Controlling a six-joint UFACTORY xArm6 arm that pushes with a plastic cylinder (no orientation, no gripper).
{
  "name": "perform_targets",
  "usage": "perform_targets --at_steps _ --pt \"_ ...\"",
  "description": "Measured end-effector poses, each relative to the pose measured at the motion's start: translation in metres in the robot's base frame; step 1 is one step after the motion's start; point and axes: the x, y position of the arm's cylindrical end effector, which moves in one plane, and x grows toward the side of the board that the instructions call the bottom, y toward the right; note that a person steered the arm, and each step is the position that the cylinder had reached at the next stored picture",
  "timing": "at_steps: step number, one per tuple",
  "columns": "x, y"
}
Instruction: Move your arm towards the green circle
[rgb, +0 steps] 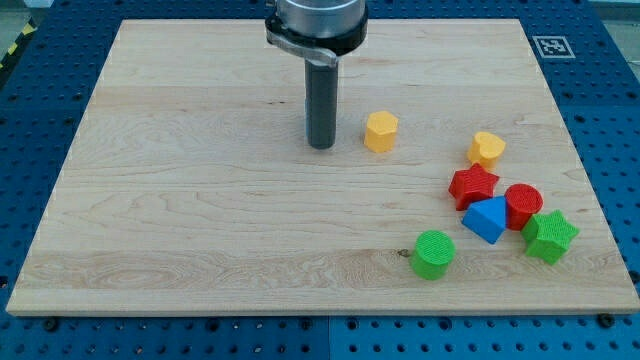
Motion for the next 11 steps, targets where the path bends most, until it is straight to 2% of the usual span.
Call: perform_targets --at_steps 1,2,3,4,5,6,7,9,11 --pt "-0.015 -0.002" --pt "0.011 -0.015" --pt "0.076 -0.028" --pt "0.146 -0.013" --pt "0.196 0.049" --pt "0.200 0.117" --pt "0.200 0.159" --pt "0.197 0.143" --pt "0.173 0.137"
